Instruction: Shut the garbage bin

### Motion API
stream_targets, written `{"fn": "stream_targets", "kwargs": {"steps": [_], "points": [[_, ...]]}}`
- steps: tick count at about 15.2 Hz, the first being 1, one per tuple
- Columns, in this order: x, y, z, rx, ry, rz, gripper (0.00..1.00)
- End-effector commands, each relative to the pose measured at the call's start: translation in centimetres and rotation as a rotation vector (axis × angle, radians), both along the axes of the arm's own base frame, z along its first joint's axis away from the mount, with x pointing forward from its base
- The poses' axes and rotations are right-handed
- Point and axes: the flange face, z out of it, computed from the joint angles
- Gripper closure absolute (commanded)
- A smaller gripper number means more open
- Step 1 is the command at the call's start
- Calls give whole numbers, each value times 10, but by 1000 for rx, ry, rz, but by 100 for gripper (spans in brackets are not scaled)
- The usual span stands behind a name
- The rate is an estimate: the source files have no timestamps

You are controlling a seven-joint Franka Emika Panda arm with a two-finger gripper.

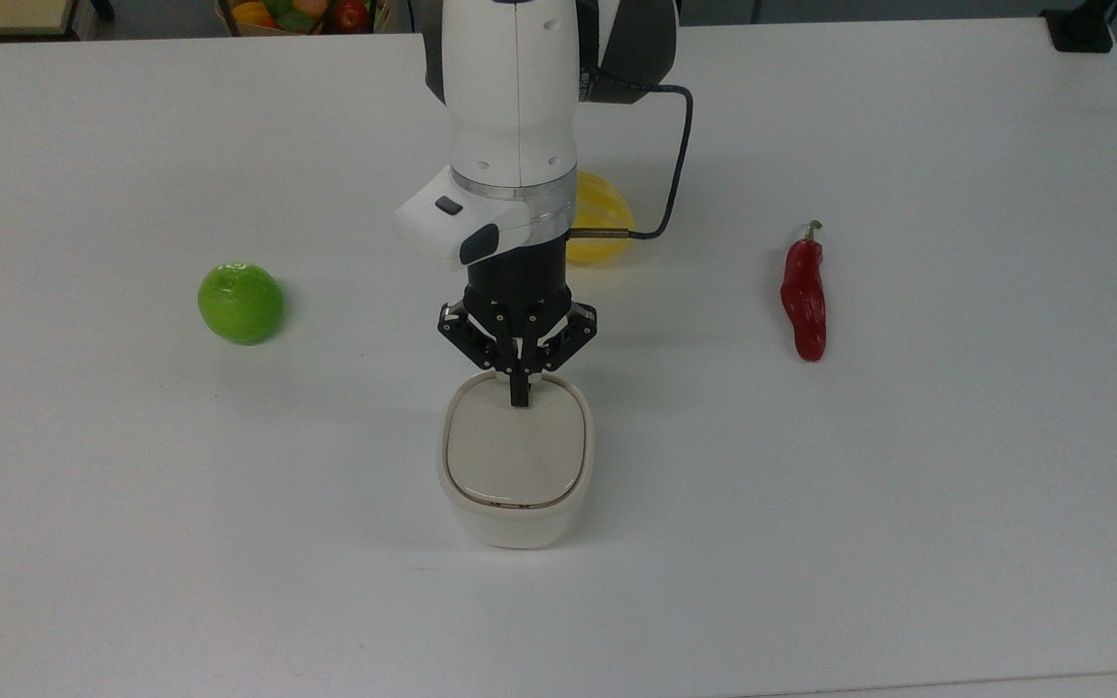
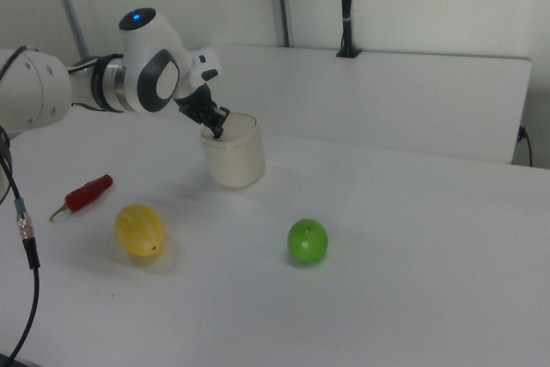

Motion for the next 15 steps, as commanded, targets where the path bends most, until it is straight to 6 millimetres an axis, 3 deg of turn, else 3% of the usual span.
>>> {"fn": "stream_targets", "kwargs": {"steps": [1,4,8,11,15], "points": [[-7,4,-12,9,47,-12,100],[-10,3,8,12,28,-12,100],[-22,-1,51,14,10,-17,100],[-40,-9,82,-12,71,-20,100],[-75,-25,104,-57,228,-35,100]]}}
